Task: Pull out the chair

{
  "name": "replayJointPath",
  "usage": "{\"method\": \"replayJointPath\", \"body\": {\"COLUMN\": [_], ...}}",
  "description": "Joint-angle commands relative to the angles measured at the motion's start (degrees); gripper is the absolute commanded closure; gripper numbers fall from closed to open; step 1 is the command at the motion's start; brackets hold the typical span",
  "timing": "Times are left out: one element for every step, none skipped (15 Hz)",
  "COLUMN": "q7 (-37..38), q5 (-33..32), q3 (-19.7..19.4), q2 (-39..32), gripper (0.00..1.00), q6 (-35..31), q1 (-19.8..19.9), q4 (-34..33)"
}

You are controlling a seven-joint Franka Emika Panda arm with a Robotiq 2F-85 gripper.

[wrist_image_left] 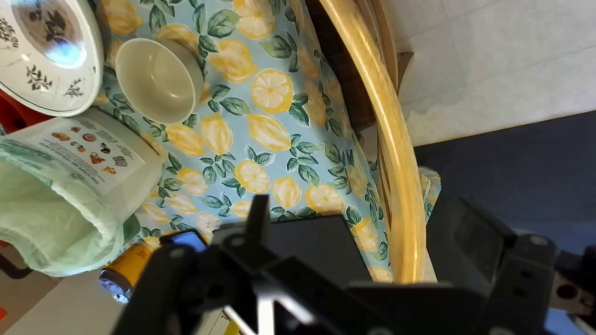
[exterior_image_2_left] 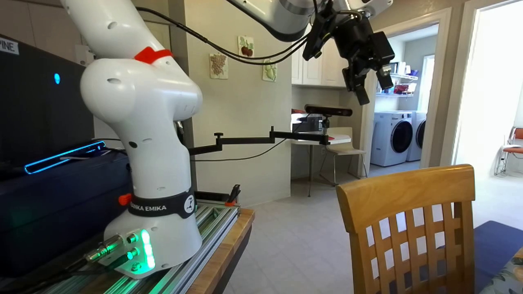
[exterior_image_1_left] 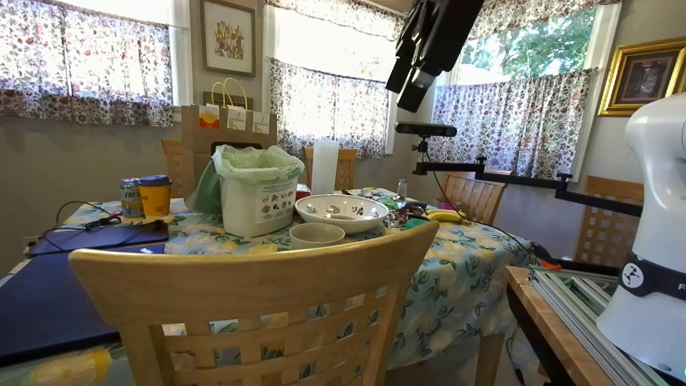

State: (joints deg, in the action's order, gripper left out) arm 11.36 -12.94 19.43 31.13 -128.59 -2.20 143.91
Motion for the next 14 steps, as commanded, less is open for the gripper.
{"method": "replayJointPath", "body": {"q7": [0.74,2.04,2.11,1.68,2.59,2.48,3.01,3.83,4.27,5.34,6.17,6.87,7.46,8.15], "q5": [-1.3,-1.59,-2.04,-1.15,-1.72,-1.8,-1.99,-2.54,-2.97,-4.16,-5.05,-5.98,-7.08,-8.09], "q3": [-1.2,-0.66,-0.39,-0.78,-0.37,-0.42,-0.3,-0.04,-0.02,0.18,0.1,-0.04,-0.2,-0.38], "q2": [-0.89,-1.91,-2.8,-4.31,-5.41,-6.52,-7.95,-9.13,-10.8,-12.28,-13.89,-15.2,-16.68,-18.06], "gripper": [0.0,0.0,0.0,0.0,0.0,0.0,0.0,0.0,0.0,0.0,0.0,0.0,0.0,0.0], "q6": [0.34,-0.24,-0.43,-1.28,-1.84,-2.53,-3.19,-3.7,-4.31,-4.6,-5.13,-5.19,-5.26,-5.54], "q1": [-1.48,-1.05,-0.92,-1.37,-0.88,-0.9,-0.64,-0.27,-0.12,0.22,0.35,0.37,0.41,0.38], "q4": [-0.28,-0.82,-1.47,-2.44,-3.25,-4.06,-5.01,-5.91,-7.05,-8.13,-9.11,-9.97,-10.76,-11.37]}}
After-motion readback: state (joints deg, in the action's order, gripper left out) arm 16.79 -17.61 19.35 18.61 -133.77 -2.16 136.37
